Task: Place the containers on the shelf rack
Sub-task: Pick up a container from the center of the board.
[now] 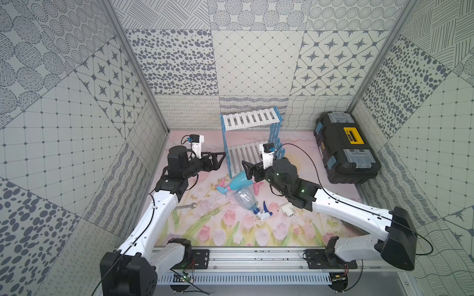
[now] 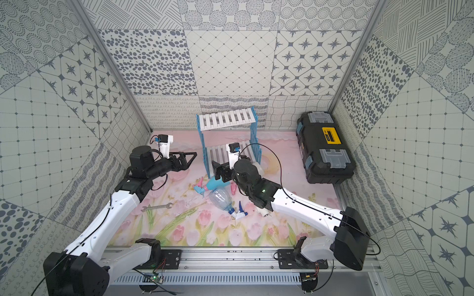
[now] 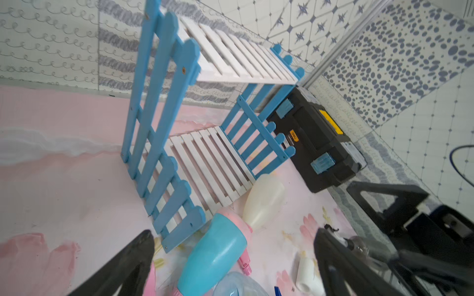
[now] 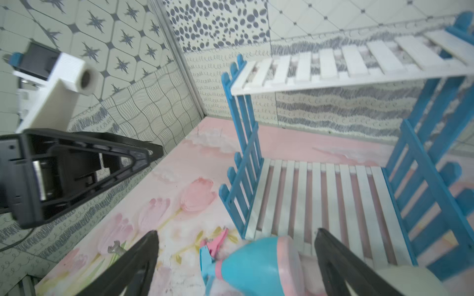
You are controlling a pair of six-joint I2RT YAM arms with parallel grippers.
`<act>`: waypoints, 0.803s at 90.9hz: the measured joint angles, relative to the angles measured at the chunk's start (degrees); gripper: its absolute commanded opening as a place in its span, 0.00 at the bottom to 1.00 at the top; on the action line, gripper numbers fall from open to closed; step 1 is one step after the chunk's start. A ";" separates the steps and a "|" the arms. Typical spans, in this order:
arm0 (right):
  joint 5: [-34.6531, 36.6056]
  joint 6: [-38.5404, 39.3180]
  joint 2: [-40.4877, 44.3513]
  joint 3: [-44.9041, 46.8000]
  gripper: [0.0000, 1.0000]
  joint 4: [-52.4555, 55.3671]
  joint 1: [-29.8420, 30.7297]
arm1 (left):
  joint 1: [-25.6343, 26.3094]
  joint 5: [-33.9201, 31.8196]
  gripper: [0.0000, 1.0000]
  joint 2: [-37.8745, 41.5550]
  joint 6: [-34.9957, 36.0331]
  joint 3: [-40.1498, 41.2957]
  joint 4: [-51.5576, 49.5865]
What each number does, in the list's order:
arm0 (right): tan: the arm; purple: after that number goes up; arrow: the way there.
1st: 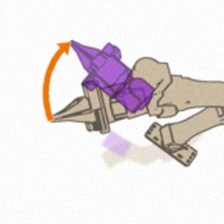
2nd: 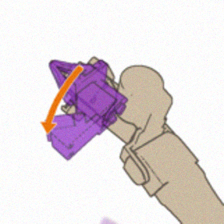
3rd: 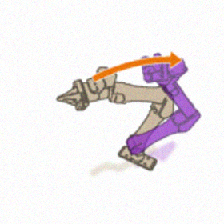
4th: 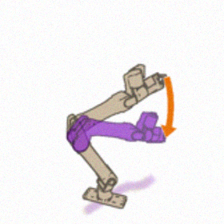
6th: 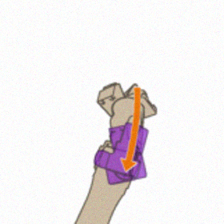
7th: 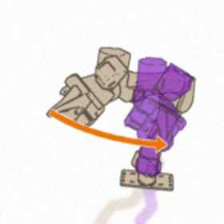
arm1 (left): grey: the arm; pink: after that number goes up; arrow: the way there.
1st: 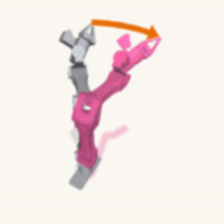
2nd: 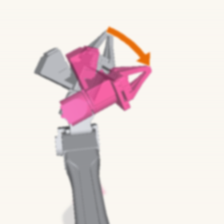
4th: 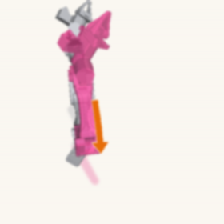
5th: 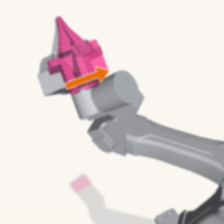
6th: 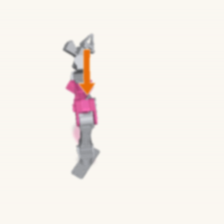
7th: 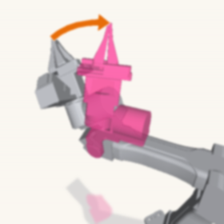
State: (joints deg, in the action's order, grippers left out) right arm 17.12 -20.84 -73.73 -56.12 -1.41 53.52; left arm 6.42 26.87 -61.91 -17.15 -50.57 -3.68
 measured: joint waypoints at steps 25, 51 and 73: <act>-10.03 -16.63 3.52 11.54 0.87 14.95 -2.34 | 15.47 0.63 0.99 5.44 12.87 5.35 -6.88; -17.73 -23.69 -8.94 13.03 0.71 18.67 -3.39 | 26.23 -0.26 0.99 6.78 25.53 6.10 -13.75; -19.80 -24.30 -13.38 13.00 0.48 18.29 -5.29 | 29.24 -2.67 0.99 6.47 31.17 7.10 -16.39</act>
State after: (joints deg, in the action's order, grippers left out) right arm -2.68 -45.15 -87.11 -43.11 16.88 48.23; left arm 35.66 24.21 -55.44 14.02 -43.46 -20.08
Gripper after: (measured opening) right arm 0.523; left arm 0.989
